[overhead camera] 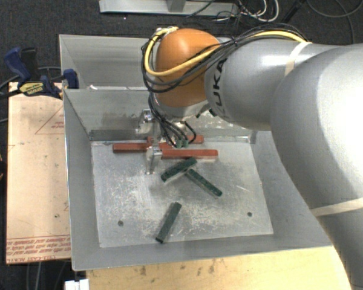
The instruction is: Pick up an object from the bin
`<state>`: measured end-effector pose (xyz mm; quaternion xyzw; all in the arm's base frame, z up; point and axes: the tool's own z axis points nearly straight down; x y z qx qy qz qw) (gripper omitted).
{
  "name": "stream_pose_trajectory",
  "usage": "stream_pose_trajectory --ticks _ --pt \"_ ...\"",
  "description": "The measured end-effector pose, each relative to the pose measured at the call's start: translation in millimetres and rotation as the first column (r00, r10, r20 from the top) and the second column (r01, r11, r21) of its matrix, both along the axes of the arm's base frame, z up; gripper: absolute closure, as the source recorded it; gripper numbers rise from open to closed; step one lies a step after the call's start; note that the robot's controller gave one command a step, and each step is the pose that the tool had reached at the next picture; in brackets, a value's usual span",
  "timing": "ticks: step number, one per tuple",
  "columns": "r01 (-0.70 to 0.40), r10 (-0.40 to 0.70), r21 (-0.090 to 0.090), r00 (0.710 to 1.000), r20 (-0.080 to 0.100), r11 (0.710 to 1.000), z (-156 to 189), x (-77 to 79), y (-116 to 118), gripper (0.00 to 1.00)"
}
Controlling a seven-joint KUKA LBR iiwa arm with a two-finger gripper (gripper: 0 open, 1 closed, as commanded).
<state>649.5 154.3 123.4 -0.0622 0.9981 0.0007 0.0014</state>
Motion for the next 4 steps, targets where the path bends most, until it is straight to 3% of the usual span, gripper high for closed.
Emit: stream_pose_trajectory --ticks 1,2,4 --pt "0.075 -0.075 0.001 0.997 0.002 0.997 -18.8 5.2 -7.3 0.0" --pt "0.099 -0.099 0.012 0.995 0.009 0.995 -43.9 6.0 -31.4 1.0" --pt "0.099 -0.099 0.01 0.995 0.008 0.995 -41.7 5.1 -31.6 1.0"
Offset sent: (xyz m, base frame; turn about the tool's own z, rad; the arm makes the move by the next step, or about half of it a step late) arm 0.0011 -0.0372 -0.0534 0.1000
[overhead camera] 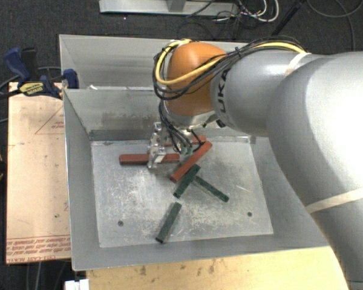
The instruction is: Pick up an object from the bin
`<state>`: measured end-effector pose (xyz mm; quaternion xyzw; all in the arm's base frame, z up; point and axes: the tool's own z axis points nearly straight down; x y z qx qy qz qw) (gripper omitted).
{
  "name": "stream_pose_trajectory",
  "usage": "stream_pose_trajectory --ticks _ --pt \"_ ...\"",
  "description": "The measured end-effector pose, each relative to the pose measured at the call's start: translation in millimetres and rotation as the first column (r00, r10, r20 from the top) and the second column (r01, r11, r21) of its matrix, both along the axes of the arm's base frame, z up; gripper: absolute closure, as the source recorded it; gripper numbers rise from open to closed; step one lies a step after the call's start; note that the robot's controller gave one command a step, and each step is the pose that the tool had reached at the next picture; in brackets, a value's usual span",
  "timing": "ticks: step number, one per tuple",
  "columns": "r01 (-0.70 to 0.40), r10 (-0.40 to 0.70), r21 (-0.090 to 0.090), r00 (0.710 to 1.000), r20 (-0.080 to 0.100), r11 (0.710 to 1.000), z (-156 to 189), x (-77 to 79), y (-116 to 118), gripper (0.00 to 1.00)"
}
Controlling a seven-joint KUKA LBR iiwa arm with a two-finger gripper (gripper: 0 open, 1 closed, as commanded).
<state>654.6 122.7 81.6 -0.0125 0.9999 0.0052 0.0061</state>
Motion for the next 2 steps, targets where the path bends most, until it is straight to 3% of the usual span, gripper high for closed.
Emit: stream_pose_trajectory --ticks 1,2 --pt "-0.001 0.001 -0.008 1.0 -0.013 1.0 14.5 -3.5 -2.2 1.0" --pt "-0.001 0.0 -0.008 1.0 -0.008 1.0 30.7 -1.1 -2.0 1.0"
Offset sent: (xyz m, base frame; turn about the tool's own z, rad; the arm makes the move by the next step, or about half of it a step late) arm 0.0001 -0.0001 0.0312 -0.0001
